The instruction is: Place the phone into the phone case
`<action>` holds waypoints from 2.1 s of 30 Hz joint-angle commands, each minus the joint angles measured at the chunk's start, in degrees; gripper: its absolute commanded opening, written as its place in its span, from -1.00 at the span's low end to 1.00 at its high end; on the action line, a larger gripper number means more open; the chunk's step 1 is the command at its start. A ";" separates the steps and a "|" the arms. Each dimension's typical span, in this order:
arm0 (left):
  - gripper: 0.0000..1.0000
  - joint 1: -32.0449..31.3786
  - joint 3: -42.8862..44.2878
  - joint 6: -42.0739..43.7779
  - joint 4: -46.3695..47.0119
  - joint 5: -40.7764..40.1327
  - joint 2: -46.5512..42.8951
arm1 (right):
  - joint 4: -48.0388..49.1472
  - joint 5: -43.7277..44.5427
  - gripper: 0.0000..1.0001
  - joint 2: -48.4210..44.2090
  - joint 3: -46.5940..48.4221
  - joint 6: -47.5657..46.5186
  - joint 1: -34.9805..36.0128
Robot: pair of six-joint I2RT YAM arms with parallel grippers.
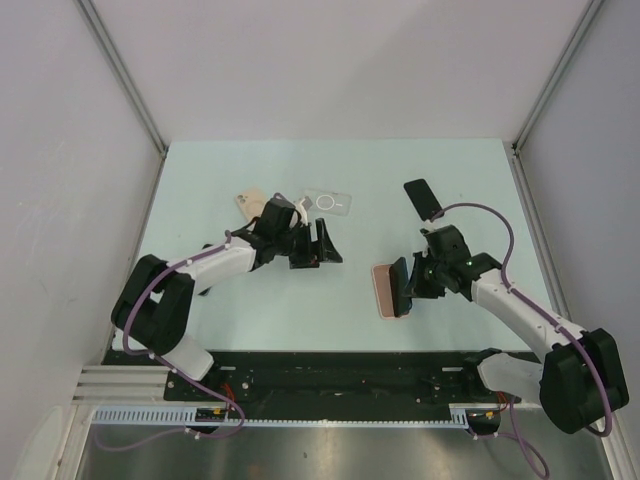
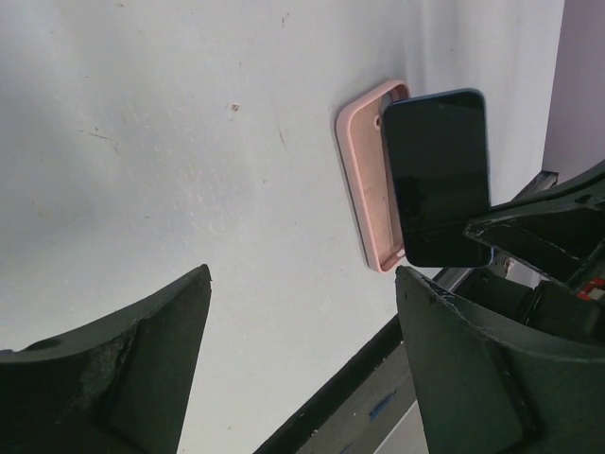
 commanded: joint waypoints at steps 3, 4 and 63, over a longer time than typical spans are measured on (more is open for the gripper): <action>0.65 -0.46 -0.57 0.07 3.32 2.08 0.03 | 5.23 -4.81 -1.00 -0.41 -2.41 -0.24 0.03; 0.65 -0.46 -0.57 -0.02 3.23 2.08 0.11 | 5.41 -4.90 -1.00 -0.15 -2.58 -0.24 0.03; -0.44 -11.36 -2.42 -7.84 14.65 2.42 12.86 | 31.25 -16.24 -0.46 12.07 -13.75 9.69 -0.50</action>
